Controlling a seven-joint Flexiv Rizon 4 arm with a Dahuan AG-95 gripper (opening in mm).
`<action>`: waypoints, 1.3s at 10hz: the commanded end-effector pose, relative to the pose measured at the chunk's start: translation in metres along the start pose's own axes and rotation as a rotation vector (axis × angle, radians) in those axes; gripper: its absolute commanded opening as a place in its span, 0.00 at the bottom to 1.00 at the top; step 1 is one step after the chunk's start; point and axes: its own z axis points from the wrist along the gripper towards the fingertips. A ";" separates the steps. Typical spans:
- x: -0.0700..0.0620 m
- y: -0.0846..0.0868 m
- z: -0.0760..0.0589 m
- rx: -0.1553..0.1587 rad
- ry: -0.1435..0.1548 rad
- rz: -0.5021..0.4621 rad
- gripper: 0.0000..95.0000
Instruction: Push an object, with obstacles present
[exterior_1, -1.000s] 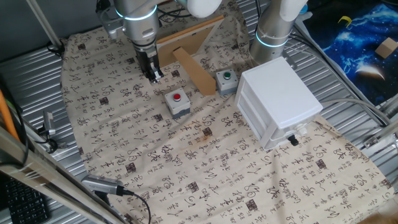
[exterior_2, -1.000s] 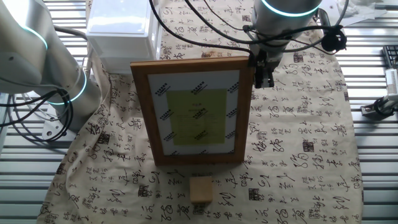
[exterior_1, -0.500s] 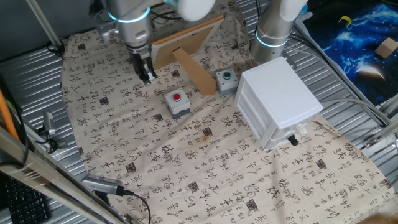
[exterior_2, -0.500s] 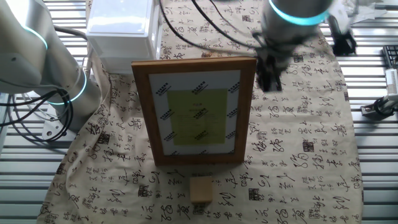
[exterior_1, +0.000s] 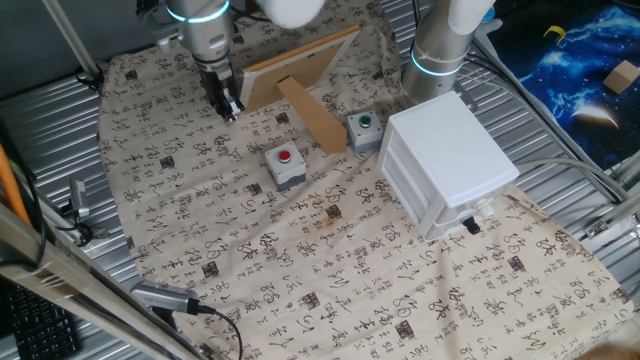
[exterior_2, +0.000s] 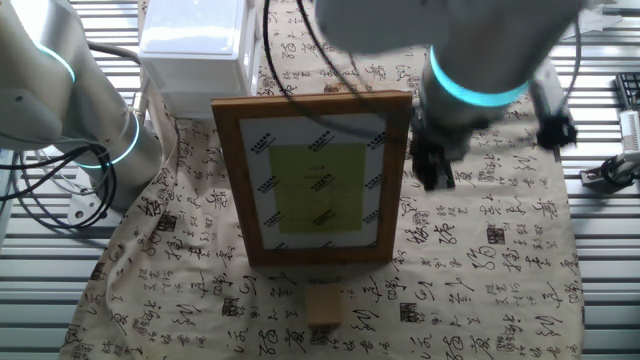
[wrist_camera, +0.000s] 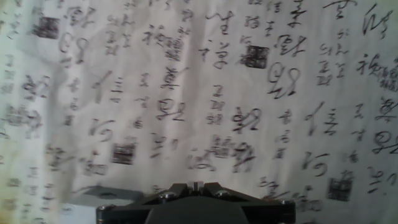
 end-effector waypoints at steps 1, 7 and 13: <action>-0.001 -0.011 0.001 -0.004 0.003 -0.018 0.00; 0.016 -0.056 -0.012 -0.011 0.013 -0.063 0.00; 0.067 -0.100 -0.032 -0.019 0.015 -0.091 0.00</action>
